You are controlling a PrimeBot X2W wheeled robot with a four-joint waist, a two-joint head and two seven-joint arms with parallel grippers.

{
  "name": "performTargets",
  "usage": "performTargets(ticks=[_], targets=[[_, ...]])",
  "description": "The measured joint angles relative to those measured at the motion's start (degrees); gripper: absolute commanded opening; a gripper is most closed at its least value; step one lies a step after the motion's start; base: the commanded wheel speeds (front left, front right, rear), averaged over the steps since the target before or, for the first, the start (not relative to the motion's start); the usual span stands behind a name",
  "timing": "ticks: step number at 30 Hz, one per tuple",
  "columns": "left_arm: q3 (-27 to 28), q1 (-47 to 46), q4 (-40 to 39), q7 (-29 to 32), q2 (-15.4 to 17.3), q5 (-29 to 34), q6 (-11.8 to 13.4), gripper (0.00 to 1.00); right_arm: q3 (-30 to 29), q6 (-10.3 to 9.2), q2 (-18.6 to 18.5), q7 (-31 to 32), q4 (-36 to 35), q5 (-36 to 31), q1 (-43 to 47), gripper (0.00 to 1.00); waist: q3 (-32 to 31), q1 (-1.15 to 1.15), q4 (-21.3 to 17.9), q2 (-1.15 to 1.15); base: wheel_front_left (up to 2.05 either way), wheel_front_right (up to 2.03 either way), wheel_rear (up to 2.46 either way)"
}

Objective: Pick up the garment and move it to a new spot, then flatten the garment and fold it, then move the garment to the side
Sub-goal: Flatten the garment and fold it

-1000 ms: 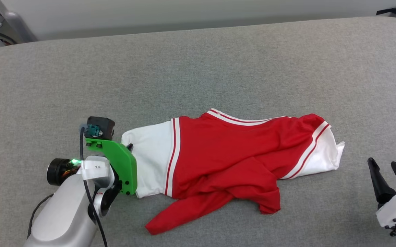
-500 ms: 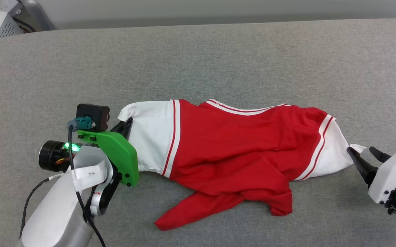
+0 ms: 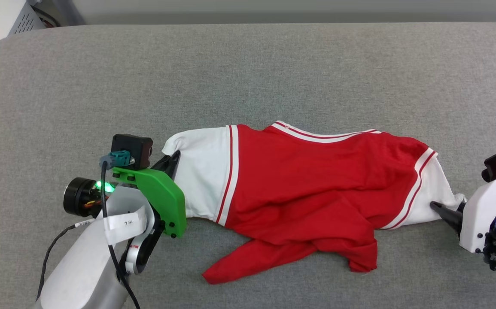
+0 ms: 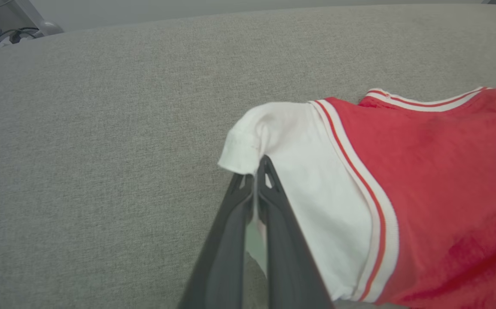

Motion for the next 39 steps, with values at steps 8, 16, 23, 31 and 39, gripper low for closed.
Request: performTargets(ticks=[8,16,23,31,39], targets=[[0.2,0.01,0.53,-2.36,0.01,0.01,-0.44,0.0,1.31,0.09,0.38,-7.98,1.42,0.3,-0.47,0.0,-2.4,0.0,0.13,0.0,0.0,0.0,0.0],[3.18,-0.31,0.88,-7.48,0.54,-0.04,-0.22,0.0,-1.33,0.09,-0.69,-13.39,1.34,-1.65,-2.73,0.0,-6.27,0.0,-0.5,0.0,0.0,0.0,0.0],[5.35,-7.67,4.39,-9.79,0.79,-0.18,-0.51,0.0,-4.31,0.09,-0.92,-16.28,1.85,-4.38,-9.32,0.0,-8.33,0.0,-1.91,0.0,0.0,0.0,0.0],[6.97,-22.78,16.21,-13.35,-0.24,-0.15,-3.04,0.0,-4.88,0.15,-0.2,-18.45,5.31,-8.61,-23.15,0.0,-7.06,0.0,-2.95,0.0,0.0,0.0,0.0],[7.1,-40.75,27.93,-17.03,-1.14,2.6,-4.95,0.0,-4.42,0.16,0.2,-21.63,10.65,-11.26,-40.27,0.0,-2.95,0.0,-3.37,0.0,0.0,0.0,0.0]])
